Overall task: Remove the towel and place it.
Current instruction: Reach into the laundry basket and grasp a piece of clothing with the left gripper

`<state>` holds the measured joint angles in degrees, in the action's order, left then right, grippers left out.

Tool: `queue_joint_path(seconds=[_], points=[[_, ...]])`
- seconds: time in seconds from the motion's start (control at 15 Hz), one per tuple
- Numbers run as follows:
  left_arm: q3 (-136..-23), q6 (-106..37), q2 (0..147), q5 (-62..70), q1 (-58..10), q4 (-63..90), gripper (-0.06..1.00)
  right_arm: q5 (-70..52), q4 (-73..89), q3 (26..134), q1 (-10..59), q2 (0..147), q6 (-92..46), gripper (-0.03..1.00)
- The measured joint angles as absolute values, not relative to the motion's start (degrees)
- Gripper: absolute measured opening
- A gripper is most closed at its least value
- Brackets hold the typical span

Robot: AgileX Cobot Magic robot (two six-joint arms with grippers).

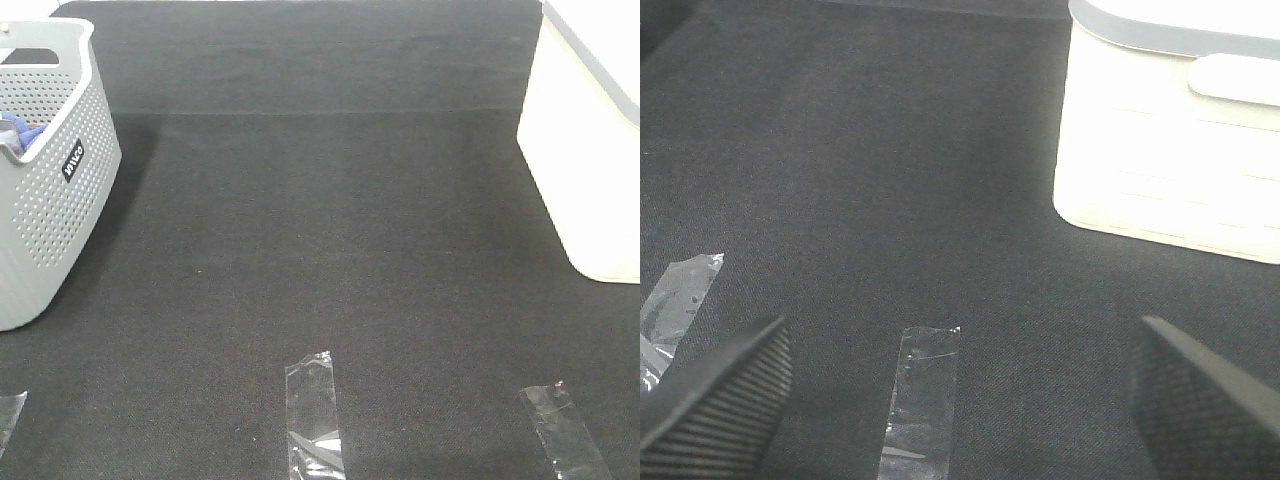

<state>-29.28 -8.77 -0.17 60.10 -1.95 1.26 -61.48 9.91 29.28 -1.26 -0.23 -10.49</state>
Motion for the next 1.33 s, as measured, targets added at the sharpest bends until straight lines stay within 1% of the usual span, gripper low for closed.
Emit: queue_joint_path(seconds=[1.33], points=[[-29.28, -8.14, 0.80, 60.10, -1.95, 1.38, 0.88, -61.48, 9.91, 29.28, -1.26, -0.23, -10.49, 0.85]])
